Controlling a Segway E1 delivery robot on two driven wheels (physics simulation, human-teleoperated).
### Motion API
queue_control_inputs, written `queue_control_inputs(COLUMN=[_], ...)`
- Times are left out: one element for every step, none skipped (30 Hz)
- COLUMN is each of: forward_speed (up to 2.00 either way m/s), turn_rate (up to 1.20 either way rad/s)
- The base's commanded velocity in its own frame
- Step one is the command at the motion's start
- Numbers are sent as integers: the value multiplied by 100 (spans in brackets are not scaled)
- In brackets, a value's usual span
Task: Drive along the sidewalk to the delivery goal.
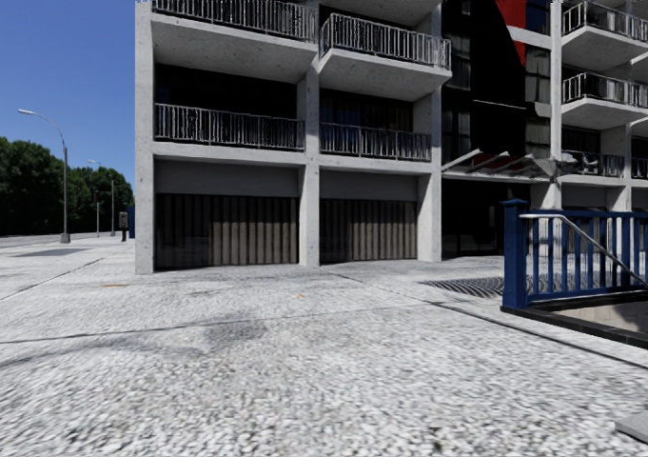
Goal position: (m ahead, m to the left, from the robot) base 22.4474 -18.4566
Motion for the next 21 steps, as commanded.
queue_control_inputs(forward_speed=[200, 200, 200, 200, 200, 200, 200, 200, 200, 200, 200, 200, 200, 200, 200, 200, 200, 200, 200, 200, 200], turn_rate=[-6, 0, 0, 0, 0, 0, 0, 0, 0, 0, 0, 0, 0, -5, -24, -24, -40, -52, -60, -60, -62])
